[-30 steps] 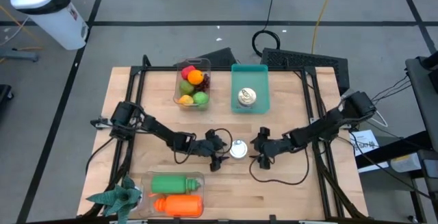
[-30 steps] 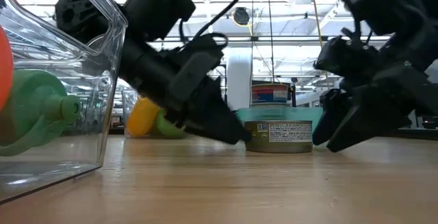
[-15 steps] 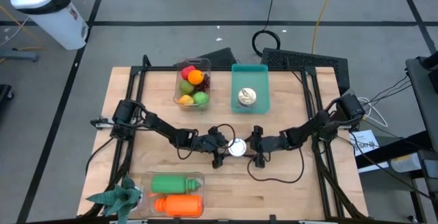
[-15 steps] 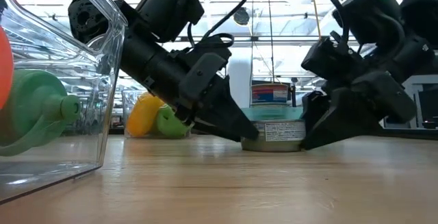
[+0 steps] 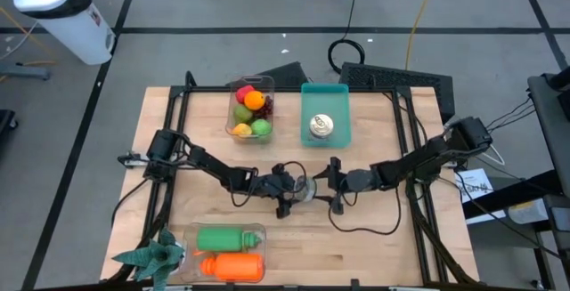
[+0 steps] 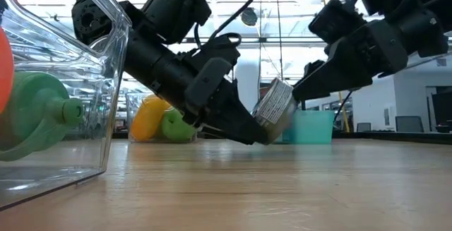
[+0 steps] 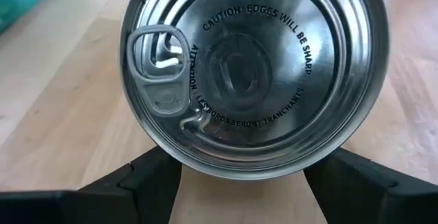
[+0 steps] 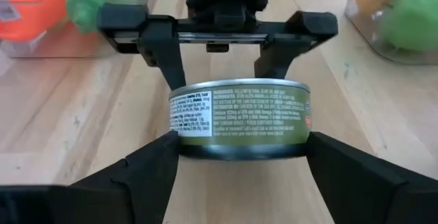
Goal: Pick & Place Food Item
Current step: Put the green tuna can into the light blue bin, then return to Home Position
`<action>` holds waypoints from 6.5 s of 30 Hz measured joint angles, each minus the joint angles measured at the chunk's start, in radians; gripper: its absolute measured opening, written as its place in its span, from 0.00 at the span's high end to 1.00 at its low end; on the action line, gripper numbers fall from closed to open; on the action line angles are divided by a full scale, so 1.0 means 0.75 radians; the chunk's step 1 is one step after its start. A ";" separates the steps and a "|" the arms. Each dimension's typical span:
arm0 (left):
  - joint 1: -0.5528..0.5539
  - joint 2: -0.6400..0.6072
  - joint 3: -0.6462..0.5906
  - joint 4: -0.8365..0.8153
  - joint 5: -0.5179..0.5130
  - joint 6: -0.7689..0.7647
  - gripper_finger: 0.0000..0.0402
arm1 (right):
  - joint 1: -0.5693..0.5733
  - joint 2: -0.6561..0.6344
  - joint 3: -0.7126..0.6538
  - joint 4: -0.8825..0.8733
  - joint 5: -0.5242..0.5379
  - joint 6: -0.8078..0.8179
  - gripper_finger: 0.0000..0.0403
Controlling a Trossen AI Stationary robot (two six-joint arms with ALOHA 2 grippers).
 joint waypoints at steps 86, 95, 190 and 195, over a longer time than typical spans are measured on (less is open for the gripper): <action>0.109 -0.815 0.131 -0.691 -0.124 0.261 0.27 | -1.096 -0.690 0.140 -0.650 -0.471 0.170 0.66; 0.118 -0.799 0.129 -0.720 -0.157 0.223 0.27 | -1.460 -0.254 0.178 -0.488 -0.746 0.256 0.66; 0.111 -0.946 0.131 -0.888 -0.142 0.195 0.27 | -1.415 0.056 0.189 -0.062 -0.563 -0.238 0.46; 0.096 -1.116 0.130 -1.034 -0.159 0.204 0.27 | -1.415 -0.165 0.189 -0.259 -0.568 -0.197 0.46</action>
